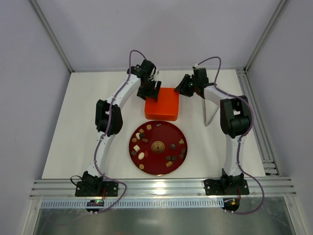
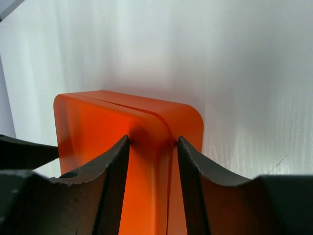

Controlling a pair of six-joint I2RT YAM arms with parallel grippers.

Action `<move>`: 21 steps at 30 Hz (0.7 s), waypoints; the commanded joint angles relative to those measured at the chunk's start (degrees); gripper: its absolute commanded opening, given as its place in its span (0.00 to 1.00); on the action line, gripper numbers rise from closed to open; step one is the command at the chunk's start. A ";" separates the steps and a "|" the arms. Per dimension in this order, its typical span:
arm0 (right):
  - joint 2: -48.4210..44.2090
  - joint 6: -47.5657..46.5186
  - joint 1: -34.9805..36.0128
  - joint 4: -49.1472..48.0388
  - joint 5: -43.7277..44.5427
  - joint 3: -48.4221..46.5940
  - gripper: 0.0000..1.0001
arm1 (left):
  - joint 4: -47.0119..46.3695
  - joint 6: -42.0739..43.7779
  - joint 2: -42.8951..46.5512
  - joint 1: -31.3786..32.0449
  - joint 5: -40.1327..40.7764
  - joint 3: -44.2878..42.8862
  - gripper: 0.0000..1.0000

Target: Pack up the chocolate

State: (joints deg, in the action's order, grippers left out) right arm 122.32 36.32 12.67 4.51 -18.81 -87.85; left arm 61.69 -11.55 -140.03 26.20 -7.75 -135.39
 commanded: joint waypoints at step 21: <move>5.21 -16.80 7.46 24.14 27.68 -7.60 0.32 | 8.97 1.62 -5.87 -0.09 1.51 -1.46 0.71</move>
State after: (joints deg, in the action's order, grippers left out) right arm 123.63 24.16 19.22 16.86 1.04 -98.04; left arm 64.31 -11.60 -141.62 25.98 -8.29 -138.21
